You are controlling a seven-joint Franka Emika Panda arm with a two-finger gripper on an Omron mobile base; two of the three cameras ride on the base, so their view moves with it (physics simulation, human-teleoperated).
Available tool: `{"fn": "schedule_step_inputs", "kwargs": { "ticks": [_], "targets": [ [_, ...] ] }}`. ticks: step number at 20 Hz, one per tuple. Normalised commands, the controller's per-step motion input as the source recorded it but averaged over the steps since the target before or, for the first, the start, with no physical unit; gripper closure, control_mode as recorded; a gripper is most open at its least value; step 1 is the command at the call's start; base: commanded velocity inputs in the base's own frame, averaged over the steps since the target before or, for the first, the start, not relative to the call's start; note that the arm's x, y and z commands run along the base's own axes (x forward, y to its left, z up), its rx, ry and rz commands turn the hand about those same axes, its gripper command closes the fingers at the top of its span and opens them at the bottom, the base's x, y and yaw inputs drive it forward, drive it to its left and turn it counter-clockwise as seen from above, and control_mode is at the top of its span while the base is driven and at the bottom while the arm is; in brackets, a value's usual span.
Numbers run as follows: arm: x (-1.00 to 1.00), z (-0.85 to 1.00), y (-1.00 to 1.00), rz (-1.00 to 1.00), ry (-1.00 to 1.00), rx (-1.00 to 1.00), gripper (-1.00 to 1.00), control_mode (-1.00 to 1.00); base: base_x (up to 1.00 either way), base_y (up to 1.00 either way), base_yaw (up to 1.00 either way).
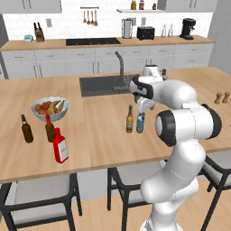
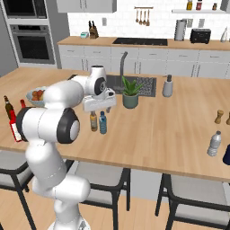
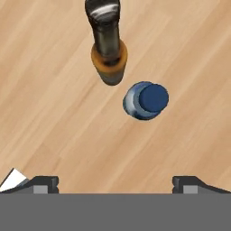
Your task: Move the plastic bottles in the middle to the plastics group, and the glass bottles in the middle to the glass group.
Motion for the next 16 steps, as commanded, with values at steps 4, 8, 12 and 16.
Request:
{"fn": "schedule_step_inputs", "kwargs": {
  "ticks": [4, 8, 12, 16],
  "targets": [
    [0.34, -0.01, 0.07, 0.02, 0.0, 0.0, -1.0, -1.0, 0.0, 0.0, 0.0],
    [0.28, -0.08, 0.01, 0.03, 0.0, 0.0, -1.0, -1.0, 0.0, 0.0, 0.0],
    [0.24, -0.15, 0.0, 0.03, 0.0, 0.0, -1.0, -1.0, 0.0, 0.0, 0.0],
    [0.16, -0.22, 0.01, 0.03, 0.0, 0.0, -1.0, -1.0, 0.0, 0.0, 0.0]
  ]
}}
